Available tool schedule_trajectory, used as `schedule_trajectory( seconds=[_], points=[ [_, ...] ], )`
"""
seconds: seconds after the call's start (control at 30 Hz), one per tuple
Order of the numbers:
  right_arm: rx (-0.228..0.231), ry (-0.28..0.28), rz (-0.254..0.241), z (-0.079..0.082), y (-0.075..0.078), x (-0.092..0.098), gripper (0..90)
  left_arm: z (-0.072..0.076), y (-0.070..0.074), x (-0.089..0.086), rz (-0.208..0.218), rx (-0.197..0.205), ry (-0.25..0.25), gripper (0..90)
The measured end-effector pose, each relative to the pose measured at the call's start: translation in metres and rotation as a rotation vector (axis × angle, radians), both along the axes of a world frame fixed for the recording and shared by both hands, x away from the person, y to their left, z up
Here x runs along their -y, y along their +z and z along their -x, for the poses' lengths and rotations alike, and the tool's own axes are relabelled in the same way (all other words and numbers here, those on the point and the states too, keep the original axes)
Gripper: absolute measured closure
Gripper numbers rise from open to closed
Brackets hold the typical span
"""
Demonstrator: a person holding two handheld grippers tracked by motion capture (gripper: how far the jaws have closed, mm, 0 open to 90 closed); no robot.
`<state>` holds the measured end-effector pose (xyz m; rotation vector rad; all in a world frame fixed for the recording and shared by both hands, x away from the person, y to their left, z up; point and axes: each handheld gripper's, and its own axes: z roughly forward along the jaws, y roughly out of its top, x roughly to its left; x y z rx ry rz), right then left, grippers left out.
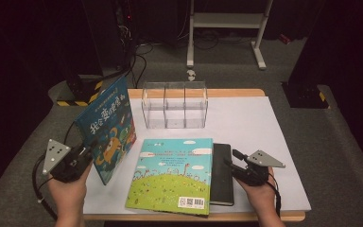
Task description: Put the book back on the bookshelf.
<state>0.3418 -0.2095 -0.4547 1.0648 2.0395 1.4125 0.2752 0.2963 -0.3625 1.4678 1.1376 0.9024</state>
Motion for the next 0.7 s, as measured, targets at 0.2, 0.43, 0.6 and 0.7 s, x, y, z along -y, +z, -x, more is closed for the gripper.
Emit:
schedule_trajectory(
  seconds=[0.2, 0.43, 0.6, 0.7],
  points=[
    [-0.002, -0.001, 0.000, 0.000, 0.000, 0.001, 51.9, 0.011, -0.009, -0.004, 0.006, -0.002, -0.005, 81.7],
    [-0.003, 0.002, 0.003, 0.000, -0.001, -0.001, 51.9, 0.023, -0.020, -0.007, 0.017, -0.007, -0.006, 81.4],
    [-0.004, 0.004, 0.006, 0.000, -0.001, -0.002, 51.9, 0.026, -0.024, -0.009, 0.013, -0.014, -0.006, 81.1],
    [-0.004, 0.003, 0.006, 0.000, -0.001, -0.002, 51.9, 0.027, -0.025, -0.010, 0.021, -0.016, -0.002, 80.9]
  ],
)
